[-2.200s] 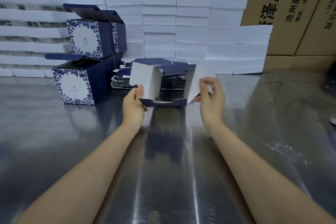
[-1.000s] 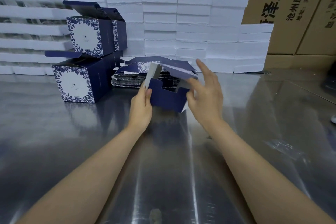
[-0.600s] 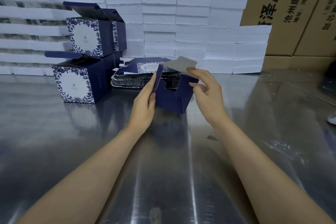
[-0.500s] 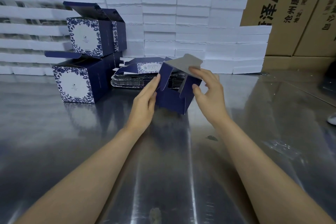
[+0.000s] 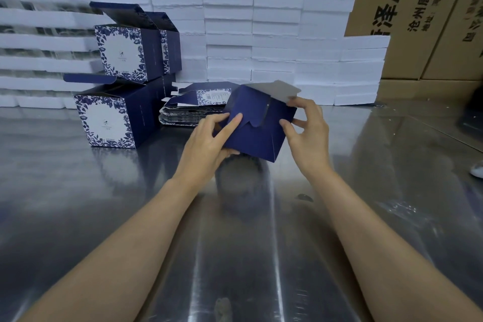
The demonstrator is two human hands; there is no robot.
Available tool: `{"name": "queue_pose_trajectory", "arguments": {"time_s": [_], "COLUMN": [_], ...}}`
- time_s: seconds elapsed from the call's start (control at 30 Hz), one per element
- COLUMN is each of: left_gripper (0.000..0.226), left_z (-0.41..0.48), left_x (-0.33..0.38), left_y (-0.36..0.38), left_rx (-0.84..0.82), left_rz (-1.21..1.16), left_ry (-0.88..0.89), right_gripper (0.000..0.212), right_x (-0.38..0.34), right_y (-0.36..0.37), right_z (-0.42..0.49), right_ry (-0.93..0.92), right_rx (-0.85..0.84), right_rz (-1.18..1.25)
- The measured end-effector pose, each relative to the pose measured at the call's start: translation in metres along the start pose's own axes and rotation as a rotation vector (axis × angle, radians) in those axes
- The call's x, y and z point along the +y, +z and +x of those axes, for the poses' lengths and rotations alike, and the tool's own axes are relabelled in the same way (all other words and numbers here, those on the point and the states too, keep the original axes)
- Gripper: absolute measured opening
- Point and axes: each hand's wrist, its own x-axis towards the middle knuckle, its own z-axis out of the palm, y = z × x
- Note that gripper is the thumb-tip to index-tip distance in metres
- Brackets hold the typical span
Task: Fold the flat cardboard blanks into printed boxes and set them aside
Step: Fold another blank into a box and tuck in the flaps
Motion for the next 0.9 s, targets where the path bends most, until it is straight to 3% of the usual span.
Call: {"name": "queue_pose_trajectory", "arguments": {"time_s": [0.3,0.43,0.63,0.77,0.9], "left_gripper": [0.07,0.066,0.064,0.06,0.057], "left_z": [0.001,0.001,0.002,0.002,0.001], "left_x": [0.0,0.004,0.012,0.015,0.015], "left_y": [0.001,-0.002,-0.003,-0.002,-0.002], "left_rx": [-0.056,-0.09,-0.159,-0.155,-0.133], "left_rz": [-0.183,-0.219,-0.231,-0.236,-0.198], "left_ry": [-0.039,-0.075,-0.114,-0.102,-0.058], "right_gripper": [0.055,0.034,0.015,0.05,0.055], "right_x": [-0.006,-0.005,-0.003,0.004,0.005], "right_y": [0.0,-0.001,0.005,0.008,0.01], "right_z": [0.002,0.003,0.004,0.0,0.001], "right_ry": [0.035,-0.085,-0.063,-0.015,-0.029], "right_rx": [0.022,0.029,-0.008,-0.089,-0.037], "right_rz": [0.09,-0.127,-0.179,-0.138,-0.212]}}
